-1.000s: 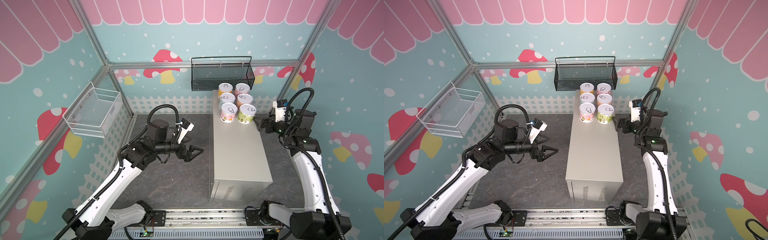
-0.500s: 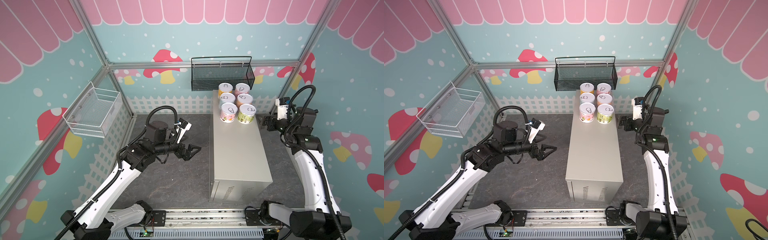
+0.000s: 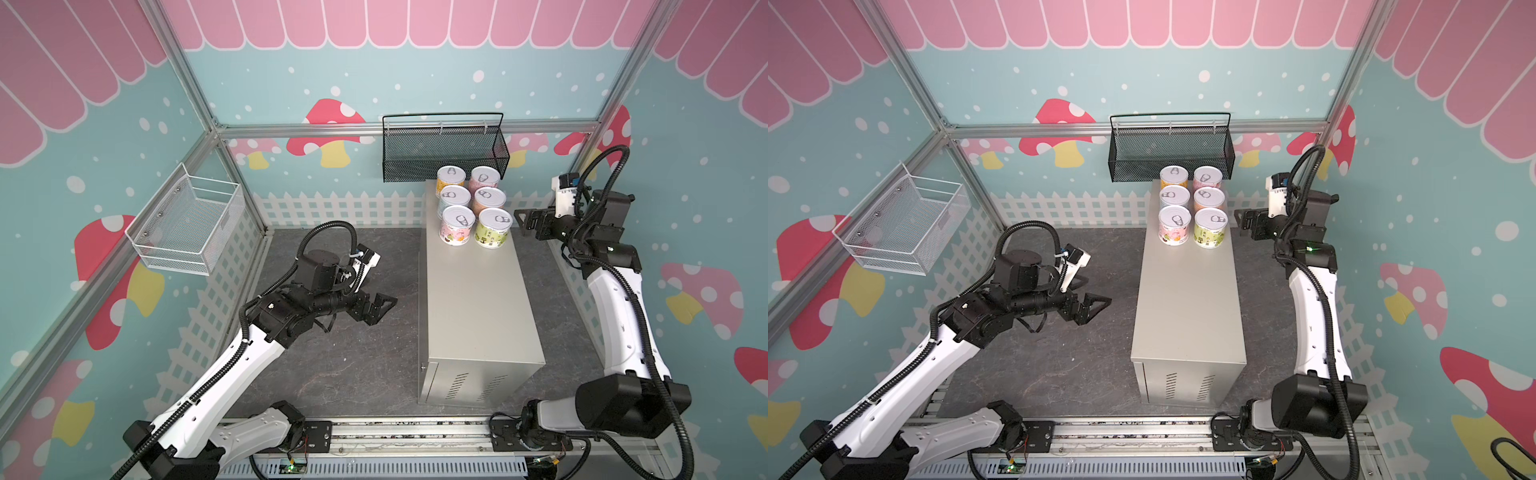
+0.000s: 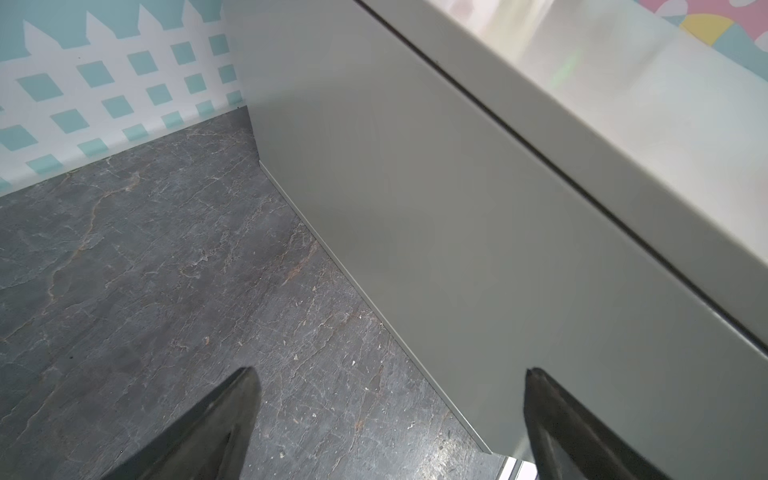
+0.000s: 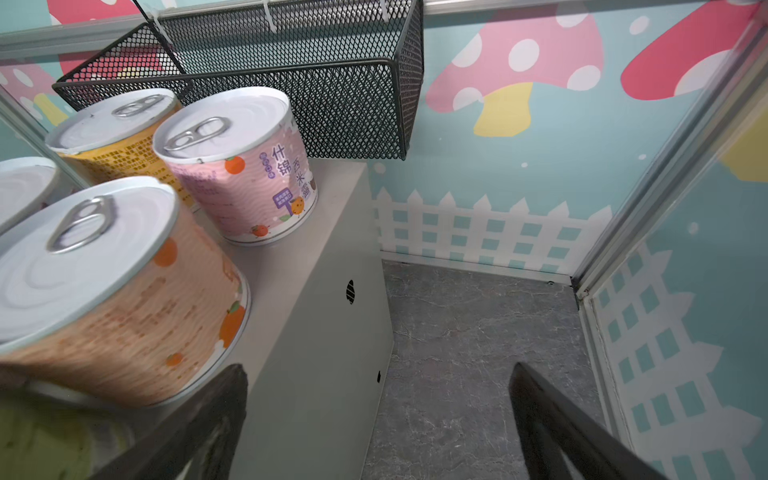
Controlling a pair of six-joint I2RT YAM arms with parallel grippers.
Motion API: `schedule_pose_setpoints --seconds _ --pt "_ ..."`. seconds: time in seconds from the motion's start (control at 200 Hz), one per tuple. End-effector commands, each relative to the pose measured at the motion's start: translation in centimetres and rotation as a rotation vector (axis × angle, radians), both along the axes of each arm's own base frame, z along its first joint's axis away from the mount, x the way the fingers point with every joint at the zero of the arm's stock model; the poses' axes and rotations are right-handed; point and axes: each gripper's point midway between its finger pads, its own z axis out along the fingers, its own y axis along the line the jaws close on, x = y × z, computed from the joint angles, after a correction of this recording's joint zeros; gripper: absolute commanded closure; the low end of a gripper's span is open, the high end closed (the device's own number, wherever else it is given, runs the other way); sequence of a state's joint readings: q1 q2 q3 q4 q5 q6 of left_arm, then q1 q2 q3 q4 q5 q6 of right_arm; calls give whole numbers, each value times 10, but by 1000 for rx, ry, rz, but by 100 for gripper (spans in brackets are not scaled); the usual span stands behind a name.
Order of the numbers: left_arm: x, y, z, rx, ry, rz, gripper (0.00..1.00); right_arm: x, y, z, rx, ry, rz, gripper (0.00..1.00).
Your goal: Place and organize the canned foods onto the counter
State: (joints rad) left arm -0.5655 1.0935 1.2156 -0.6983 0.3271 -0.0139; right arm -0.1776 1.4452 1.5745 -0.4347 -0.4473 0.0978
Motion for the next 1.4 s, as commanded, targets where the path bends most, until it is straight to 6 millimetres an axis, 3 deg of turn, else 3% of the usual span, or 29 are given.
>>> schedule_pose_setpoints --seconds 0.0,0.19,0.33,0.5,0.67,0.796,0.961,1.191,1.336,1.396 --pt "-4 2 8 -4 -44 -9 1 14 5 5 7 -36 58 1" --pt "0 12 0 28 -60 41 1 36 -6 -3 6 -14 8 1" --pt "20 29 -27 94 -89 173 1 46 -23 -15 -13 19 -79 1" --pt "61 78 -64 206 -161 436 1 54 -41 -43 -10 76 -134 1" --pt "98 134 -73 104 -195 651 1 53 -59 -87 -32 130 -193 1" --pt "118 171 -77 125 -260 797 1 46 -65 -126 -52 147 -229 0" --pt "140 210 -98 192 -238 928 1 27 -64 -171 -52 139 -253 1" --pt "146 235 -131 250 -236 1011 1 -11 -60 -207 -81 66 -304 0" --pt "141 237 -156 275 -246 1003 1 -30 -62 -229 -143 27 -341 0" --pt "144 241 -157 274 -277 1030 1 -37 -63 -231 -157 -23 -356 1"
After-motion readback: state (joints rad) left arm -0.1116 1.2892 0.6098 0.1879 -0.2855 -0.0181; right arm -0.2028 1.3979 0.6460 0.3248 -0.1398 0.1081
